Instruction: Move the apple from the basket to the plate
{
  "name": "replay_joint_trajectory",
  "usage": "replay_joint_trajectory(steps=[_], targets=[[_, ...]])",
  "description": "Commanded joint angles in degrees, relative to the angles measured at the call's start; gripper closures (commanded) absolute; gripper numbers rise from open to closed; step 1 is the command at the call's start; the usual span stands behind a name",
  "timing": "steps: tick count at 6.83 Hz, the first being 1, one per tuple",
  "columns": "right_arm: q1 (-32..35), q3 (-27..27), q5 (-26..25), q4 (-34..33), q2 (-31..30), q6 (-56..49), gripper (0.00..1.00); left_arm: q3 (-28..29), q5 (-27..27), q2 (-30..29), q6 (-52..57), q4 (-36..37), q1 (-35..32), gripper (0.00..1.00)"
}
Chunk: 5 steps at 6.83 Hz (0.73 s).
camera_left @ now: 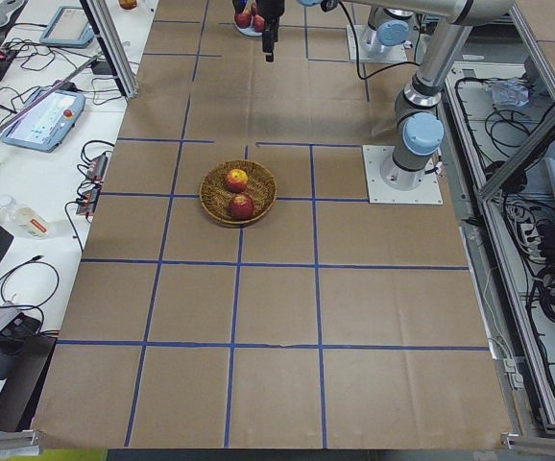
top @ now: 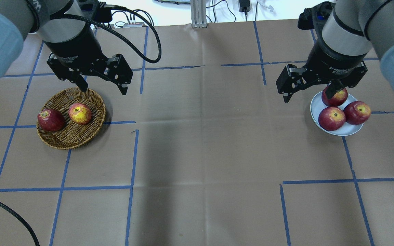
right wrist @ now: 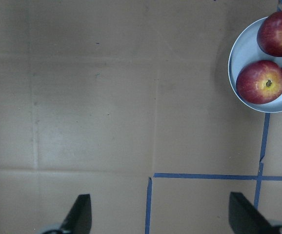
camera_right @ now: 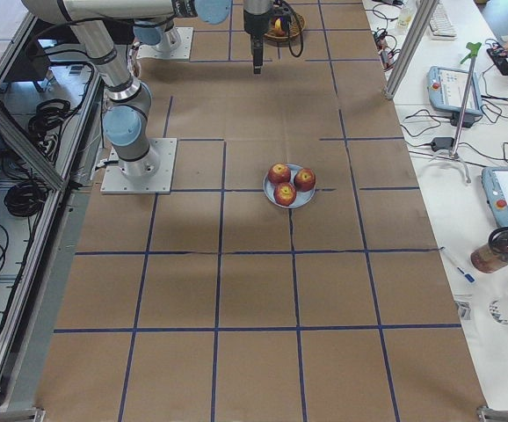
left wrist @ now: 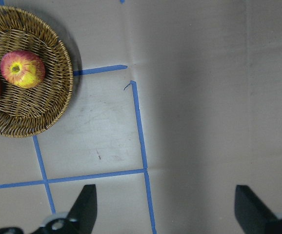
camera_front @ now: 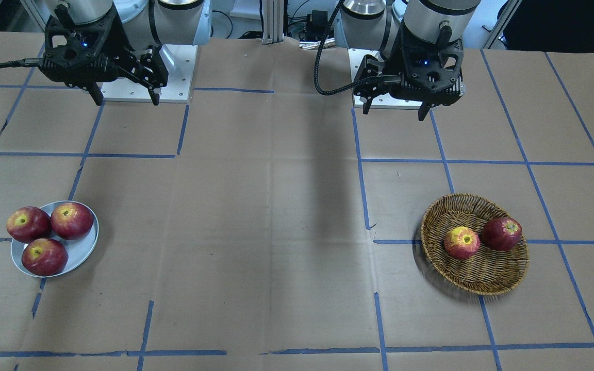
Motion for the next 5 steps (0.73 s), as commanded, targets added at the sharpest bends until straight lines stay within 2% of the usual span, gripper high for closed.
replay_joint_trajectory(steps=[1, 5], targets=[[-0.1, 0.0, 0.0, 0.0, 0.0, 0.0, 0.0, 0.0, 0.0, -0.1, 0.0, 0.0, 0.1, 0.01], [0.0, 0.0, -0.1, 0.0, 0.0, -0.1, 0.0, 0.1, 0.4, -0.1, 0.4, 0.0, 0.3, 0.01]])
